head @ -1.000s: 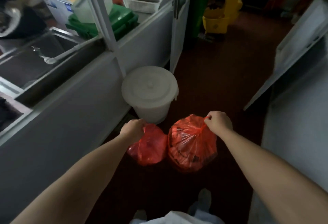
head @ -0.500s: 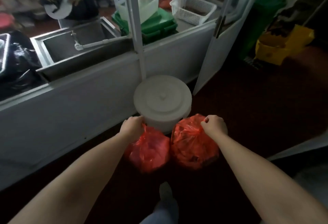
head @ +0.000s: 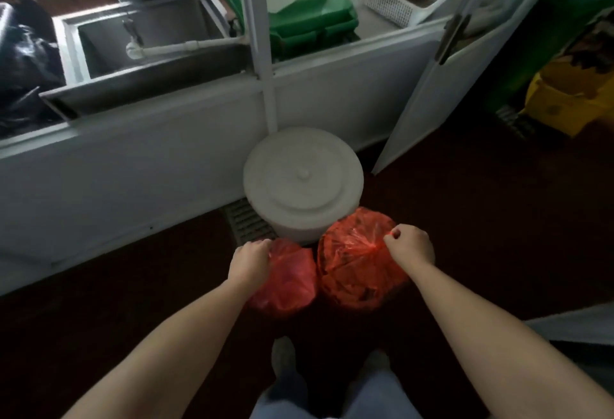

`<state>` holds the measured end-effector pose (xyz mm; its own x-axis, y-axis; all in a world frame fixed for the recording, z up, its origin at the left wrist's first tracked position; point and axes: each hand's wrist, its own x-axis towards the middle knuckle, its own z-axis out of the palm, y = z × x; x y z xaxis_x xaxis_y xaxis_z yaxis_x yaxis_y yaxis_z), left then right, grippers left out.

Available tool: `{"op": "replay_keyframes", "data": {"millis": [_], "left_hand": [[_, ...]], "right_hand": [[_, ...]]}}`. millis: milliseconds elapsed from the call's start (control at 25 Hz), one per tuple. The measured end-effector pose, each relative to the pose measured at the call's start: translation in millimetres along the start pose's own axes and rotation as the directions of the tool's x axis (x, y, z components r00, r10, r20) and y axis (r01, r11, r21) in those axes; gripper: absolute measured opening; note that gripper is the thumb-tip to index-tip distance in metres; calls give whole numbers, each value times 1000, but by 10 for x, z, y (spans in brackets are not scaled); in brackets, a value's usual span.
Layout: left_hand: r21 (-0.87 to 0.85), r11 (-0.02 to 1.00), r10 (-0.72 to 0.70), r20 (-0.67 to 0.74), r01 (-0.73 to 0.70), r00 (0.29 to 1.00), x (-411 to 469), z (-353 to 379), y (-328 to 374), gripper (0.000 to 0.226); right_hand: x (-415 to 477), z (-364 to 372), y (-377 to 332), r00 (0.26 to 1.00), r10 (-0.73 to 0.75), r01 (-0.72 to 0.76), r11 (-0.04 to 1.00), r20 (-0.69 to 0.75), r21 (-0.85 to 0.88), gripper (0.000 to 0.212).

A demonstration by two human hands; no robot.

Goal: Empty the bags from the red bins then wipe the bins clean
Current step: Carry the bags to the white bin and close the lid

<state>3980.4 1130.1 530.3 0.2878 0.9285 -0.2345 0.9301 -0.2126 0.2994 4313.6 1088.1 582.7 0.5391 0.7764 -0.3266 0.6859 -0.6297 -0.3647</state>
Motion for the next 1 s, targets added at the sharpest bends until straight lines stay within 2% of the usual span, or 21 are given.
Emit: {"op": "replay_keyframes", "data": {"millis": [280,520,760,920,1000], "left_hand": [[-52,976,-215,-32,213,976,188,328,514,18],[-87,922,-381,-33,377,924,404,903,914,21],[-150,885,-449,-20,442,893,761,1756,822,20],[-180,886,-440,-39,427,897,986,2572,667,14],[-165,891,-432,-32,422,901,1050,3022,621,13]], "right_hand": [[869,26,279,979,-120,137,986,166,-90,14],[1472,321,654,947,-131,174,977,294,-126,9],[1969,1020,1150,964,-127,163,977,234,-138,21],[2337,1754,1546,954,-226,263,946,194,-189,26],[2491,2131,1771,961,-223,255,944,162,-211,25]]}}
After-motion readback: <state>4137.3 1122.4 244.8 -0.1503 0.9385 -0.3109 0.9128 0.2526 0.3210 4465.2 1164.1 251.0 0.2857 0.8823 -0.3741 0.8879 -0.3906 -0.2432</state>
